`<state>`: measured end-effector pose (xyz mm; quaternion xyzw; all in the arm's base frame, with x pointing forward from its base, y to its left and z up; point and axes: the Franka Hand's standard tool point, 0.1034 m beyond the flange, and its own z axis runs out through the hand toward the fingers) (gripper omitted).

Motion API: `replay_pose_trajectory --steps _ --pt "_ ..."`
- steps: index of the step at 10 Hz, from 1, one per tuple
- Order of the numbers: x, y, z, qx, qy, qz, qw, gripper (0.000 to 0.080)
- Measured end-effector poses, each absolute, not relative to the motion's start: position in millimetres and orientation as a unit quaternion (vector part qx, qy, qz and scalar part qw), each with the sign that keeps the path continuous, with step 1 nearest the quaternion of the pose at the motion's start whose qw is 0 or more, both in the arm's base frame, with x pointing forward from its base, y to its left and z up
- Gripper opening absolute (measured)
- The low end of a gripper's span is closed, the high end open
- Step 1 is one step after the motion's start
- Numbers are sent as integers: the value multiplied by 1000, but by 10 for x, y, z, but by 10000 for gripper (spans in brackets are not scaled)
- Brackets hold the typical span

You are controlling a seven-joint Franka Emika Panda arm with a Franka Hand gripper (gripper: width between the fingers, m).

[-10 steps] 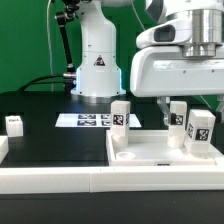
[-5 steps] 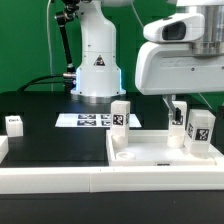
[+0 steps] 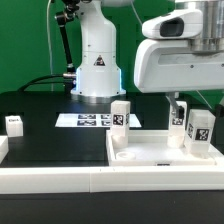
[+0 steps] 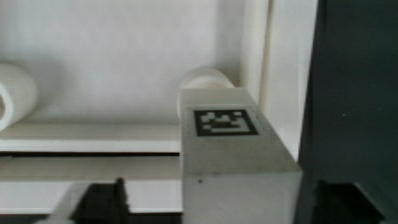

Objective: Assemble square table

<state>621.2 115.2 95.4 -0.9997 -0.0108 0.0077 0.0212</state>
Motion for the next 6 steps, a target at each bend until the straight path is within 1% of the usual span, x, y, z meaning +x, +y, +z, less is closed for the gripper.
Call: replay_pose_trajectory --steps 1,2,4,6 --pt "6213 1142 952 -1000 -8 8 21 388" --pt "6213 1143 952 -1000 6 8 21 285" --pt "6214 1142 952 -1000 9 8 21 287" --pt "6213 1143 951 -995 93 10 20 287"
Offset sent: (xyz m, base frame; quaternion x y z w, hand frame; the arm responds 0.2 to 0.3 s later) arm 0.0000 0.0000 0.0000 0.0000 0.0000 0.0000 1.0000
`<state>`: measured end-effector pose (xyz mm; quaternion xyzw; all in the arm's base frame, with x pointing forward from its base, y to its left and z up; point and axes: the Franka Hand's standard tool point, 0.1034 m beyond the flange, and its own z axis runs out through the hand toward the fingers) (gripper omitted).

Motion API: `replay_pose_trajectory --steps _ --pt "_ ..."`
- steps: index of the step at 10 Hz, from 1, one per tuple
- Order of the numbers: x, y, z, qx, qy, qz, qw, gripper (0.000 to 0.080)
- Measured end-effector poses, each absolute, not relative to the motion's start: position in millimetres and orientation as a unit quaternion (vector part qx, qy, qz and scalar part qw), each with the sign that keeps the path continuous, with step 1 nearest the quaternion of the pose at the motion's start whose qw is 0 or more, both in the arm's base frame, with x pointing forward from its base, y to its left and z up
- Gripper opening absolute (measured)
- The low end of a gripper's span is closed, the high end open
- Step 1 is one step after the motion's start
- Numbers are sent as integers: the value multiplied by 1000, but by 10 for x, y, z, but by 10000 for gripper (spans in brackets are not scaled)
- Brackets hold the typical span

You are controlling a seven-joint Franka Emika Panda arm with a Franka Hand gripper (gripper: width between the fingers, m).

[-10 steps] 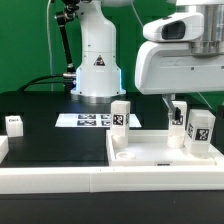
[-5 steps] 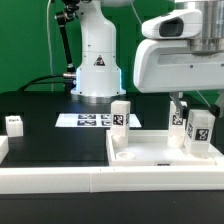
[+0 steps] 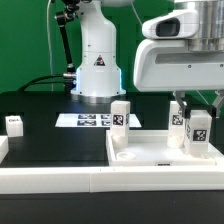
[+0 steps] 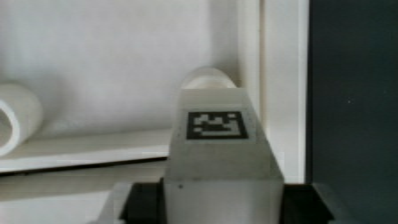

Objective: Assemble square table

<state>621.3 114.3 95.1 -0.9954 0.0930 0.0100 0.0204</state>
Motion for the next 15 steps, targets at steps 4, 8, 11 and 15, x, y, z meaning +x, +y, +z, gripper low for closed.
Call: replay_pose_trajectory --steps 4,8,11,15 --pt "6192 1145 946 -959 283 14 19 287" --pt "6197 1144 946 -898 440 11 19 288" --pt "6195 1146 943 -850 526 14 19 288" --pt "6227 1182 937 -769 639 11 32 290"
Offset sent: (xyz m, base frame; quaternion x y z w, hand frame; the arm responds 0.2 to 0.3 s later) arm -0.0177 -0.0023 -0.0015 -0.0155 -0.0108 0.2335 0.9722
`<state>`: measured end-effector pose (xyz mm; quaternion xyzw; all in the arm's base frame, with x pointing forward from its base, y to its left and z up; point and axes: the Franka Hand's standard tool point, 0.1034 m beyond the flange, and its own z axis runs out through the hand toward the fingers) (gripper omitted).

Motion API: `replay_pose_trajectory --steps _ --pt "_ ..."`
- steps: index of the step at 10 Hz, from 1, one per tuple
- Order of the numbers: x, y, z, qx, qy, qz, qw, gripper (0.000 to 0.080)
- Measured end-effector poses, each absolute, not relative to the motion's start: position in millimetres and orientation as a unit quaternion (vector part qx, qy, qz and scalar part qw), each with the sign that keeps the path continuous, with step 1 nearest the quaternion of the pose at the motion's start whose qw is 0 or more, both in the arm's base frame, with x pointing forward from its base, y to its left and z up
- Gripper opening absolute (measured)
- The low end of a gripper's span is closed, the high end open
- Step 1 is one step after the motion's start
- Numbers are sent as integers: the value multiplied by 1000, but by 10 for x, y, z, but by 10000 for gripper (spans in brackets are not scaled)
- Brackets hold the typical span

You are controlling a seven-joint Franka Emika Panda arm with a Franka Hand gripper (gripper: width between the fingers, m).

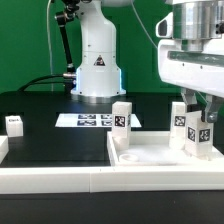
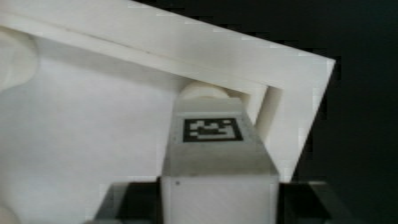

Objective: Assemble square table

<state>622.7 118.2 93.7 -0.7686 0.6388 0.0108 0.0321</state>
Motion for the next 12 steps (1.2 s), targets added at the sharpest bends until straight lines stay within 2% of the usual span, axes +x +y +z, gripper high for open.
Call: replay_pose_trajectory --steps 6,9,10,11,12 --pt "6232 1224 932 -658 752 16 34 290" --pt "6238 1235 929 -648 760 17 37 300" --pt "6238 1236 928 -657 753 17 37 469" --pt "6237 1236 927 -670 741 16 37 601" --pt "6238 1238 926 -678 734 16 37 601"
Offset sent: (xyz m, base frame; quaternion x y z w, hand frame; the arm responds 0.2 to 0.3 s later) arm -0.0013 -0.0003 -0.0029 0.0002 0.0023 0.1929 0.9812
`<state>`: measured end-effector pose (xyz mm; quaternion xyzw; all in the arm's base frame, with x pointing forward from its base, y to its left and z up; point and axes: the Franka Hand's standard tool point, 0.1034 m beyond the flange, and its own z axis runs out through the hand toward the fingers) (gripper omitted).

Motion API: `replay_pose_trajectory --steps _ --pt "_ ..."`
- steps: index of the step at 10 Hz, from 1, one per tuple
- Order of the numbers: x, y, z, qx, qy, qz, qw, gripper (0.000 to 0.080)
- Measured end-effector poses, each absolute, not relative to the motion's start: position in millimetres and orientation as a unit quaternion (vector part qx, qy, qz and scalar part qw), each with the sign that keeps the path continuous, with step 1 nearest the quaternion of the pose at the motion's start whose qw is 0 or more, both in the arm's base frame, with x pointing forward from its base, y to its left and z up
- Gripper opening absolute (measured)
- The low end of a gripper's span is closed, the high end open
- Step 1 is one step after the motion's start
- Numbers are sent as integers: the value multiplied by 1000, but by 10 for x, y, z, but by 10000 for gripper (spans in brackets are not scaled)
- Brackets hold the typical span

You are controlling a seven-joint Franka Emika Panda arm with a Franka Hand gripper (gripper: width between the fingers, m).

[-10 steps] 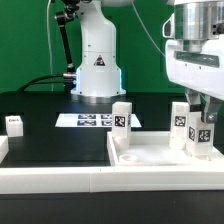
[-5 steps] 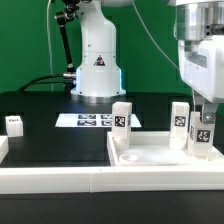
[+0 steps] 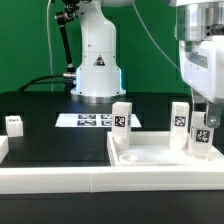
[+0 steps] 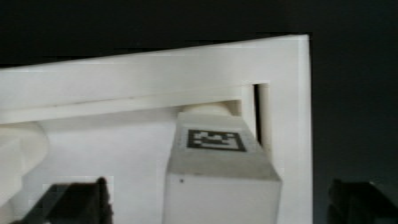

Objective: Assemble square table

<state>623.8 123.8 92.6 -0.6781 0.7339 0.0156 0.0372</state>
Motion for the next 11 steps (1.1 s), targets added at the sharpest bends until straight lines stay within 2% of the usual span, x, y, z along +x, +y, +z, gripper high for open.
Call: replay_pose_trajectory --steps 1,2,7,11 --pt "6234 1255 919 -712 701 14 37 641" --pt "6235 1272 912 -735 677 12 39 647" --pt "6240 1266 911 -851 523 3 41 649" --pt "6229 1271 890 -919 392 -4 35 649"
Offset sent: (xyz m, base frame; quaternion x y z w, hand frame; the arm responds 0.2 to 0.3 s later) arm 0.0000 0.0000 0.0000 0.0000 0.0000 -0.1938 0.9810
